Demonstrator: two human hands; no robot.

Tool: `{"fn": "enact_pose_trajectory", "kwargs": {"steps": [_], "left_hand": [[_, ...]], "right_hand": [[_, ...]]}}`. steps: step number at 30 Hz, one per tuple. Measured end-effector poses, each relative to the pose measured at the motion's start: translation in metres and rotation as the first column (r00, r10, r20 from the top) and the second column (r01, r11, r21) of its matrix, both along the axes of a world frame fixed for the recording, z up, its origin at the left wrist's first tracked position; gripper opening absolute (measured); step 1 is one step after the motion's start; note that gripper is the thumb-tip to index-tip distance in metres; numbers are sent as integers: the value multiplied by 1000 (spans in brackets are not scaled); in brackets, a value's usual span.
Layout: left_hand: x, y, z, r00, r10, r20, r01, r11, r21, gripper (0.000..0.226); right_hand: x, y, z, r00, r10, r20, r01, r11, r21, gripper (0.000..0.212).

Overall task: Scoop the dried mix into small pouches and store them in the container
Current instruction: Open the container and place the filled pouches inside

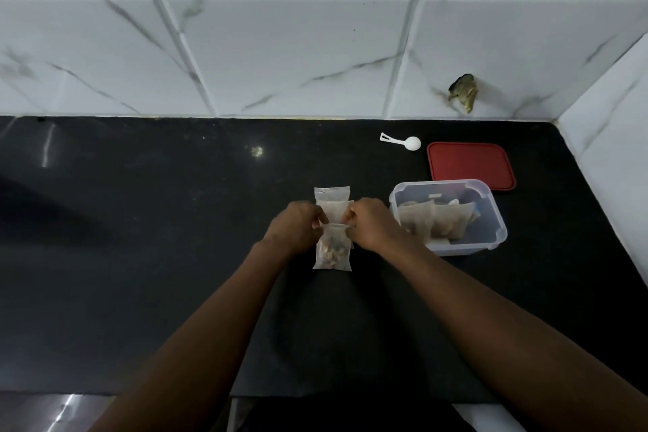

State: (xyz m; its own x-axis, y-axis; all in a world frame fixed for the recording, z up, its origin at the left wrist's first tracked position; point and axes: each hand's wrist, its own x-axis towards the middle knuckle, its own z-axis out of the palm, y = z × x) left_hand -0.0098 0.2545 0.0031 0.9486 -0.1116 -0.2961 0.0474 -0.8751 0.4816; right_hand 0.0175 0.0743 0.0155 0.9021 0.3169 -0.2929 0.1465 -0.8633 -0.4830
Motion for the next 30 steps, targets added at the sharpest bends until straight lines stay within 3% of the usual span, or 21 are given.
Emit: {"fn": "enact_pose_trajectory", "kwargs": {"steps": [4, 8, 13, 19, 23, 30], "left_hand": [[2, 4, 3, 999, -15, 44, 19, 996, -85, 9], [5, 13, 22, 999, 4, 38, 6, 962, -272, 10], [17, 15, 43, 984, 5, 178, 78, 886, -457, 8], [32, -22, 71, 969, -3, 248, 142, 825, -546, 25], [41, -54, 81, 976, -63, 210, 179, 783, -596, 13], [40, -108, 87, 984, -137, 113, 178, 793, -583, 10]], "right_hand": [[1, -2, 7, 1000, 0, -15, 1, 999, 34, 11], [6, -13, 25, 999, 17, -51, -11, 995, 103, 11], [16, -37, 62, 999, 43, -10, -40, 979, 198, 10], [26, -81, 107, 998, 36, 58, -49, 969, 243, 8], [28, -118, 124, 998, 22, 63, -35, 974, 223, 9], [28, -171, 117, 998, 56, -17, -51, 976, 211, 11]]}}
